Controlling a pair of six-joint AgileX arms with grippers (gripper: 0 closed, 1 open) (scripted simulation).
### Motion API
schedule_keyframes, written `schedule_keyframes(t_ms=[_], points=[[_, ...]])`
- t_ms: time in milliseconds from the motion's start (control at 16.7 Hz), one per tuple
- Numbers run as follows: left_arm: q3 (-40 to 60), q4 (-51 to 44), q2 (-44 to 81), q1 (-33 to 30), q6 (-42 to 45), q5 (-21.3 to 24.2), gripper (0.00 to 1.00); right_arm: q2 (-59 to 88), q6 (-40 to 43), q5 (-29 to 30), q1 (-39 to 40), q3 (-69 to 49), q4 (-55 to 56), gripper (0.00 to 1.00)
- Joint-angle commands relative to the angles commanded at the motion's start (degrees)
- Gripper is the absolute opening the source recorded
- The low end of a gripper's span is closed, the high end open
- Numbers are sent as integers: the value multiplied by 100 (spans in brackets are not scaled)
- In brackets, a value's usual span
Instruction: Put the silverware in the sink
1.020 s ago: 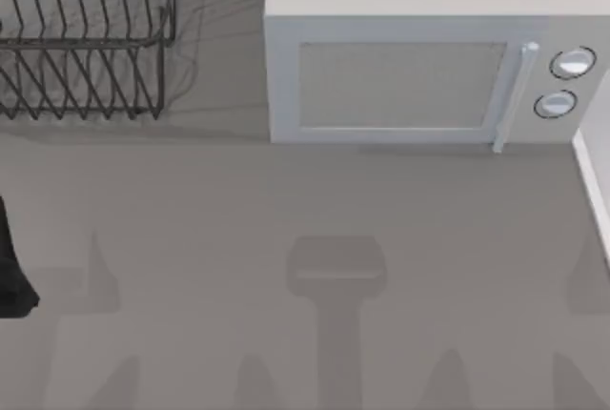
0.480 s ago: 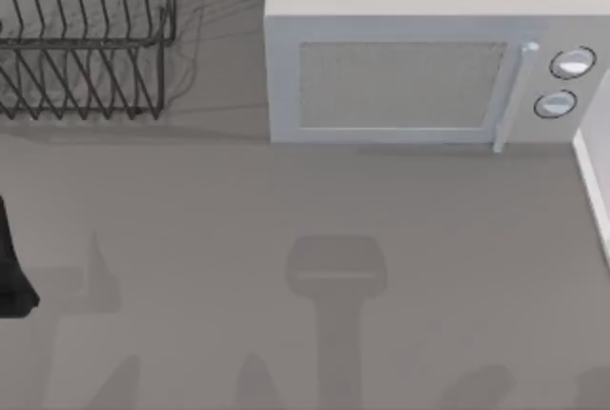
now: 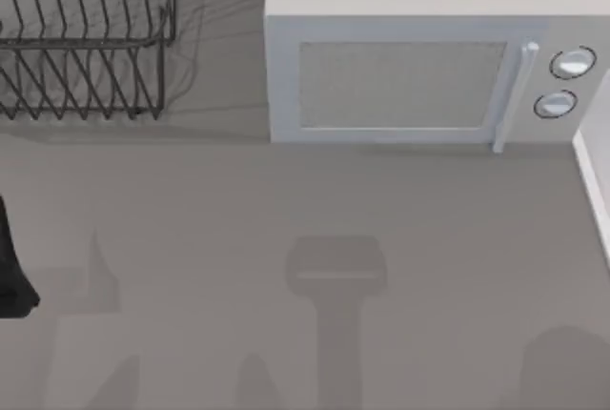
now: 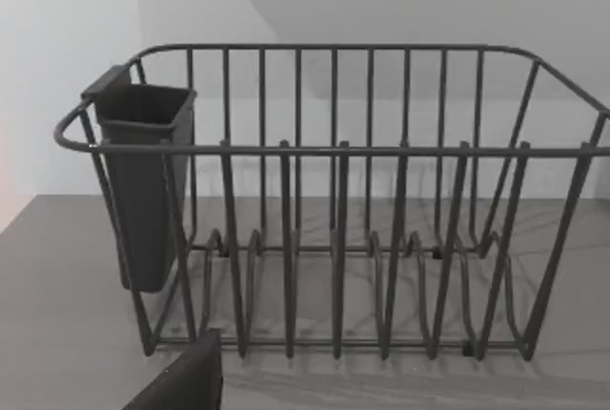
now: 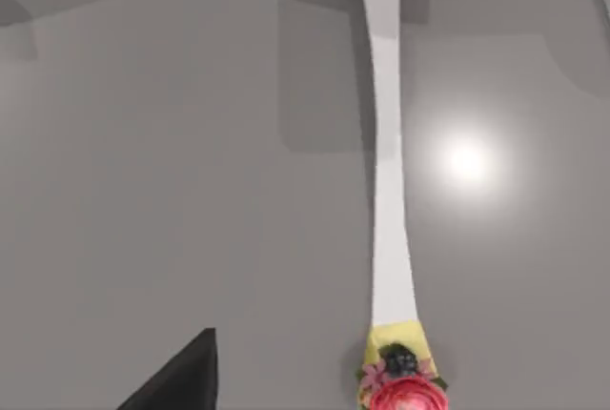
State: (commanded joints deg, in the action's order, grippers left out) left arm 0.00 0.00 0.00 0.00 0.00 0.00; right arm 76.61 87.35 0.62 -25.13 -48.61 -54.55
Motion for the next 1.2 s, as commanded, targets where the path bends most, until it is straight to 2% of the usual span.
schedule_keyframes(t_ms=[240,720,1200], points=[[0,0,0,0,0,0,100,715,798,-25,-247,-535,-499,100],[0,0,0,0,0,0,100,817,861,-28,-248,-512,-444,100],[0,0,0,0,0,0,100,1781,848,-29,-261,558,1647,100]])
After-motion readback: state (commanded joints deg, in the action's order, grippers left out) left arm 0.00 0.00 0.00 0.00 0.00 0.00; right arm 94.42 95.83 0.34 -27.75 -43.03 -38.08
